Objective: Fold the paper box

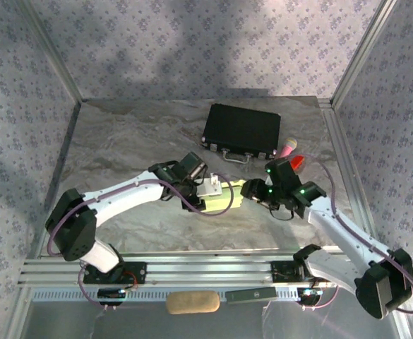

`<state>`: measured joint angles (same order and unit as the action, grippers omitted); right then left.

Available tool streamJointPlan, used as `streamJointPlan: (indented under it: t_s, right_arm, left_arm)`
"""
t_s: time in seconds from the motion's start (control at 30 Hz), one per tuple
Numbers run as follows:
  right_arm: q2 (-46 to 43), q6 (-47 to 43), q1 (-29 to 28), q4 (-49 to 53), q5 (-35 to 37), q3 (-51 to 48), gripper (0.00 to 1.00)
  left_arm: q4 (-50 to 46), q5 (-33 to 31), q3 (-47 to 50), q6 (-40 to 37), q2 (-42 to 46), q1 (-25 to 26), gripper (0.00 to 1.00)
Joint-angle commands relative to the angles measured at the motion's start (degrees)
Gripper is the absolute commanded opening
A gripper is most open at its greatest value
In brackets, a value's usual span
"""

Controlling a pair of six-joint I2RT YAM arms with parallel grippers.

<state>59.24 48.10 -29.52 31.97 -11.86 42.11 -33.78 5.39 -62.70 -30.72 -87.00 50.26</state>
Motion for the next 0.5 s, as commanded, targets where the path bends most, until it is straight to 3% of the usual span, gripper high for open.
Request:
streamJointPlan:
  t_s: [0.0, 0.2, 0.47]
  right_arm:
    - [1.9, 0.8, -1.7, -2.3, 5.5, 1.0, 0.64]
    - [4.6, 0.8, -2.0, -4.0, 6.3, 1.5, 0.63]
    - [7.1, 1.5, -2.5, -5.4, 6.5, 1.0, 0.55]
  left_arm:
    - [1.5, 1.7, 0.2, 2.1, 2.7, -0.2, 0.59]
    - [3.4, 1.0, 1.3, 4.4, 4.7, -0.2, 0.6]
    - [4.7, 1.3, 0.9, 7.6, 3.7, -0.4, 0.6]
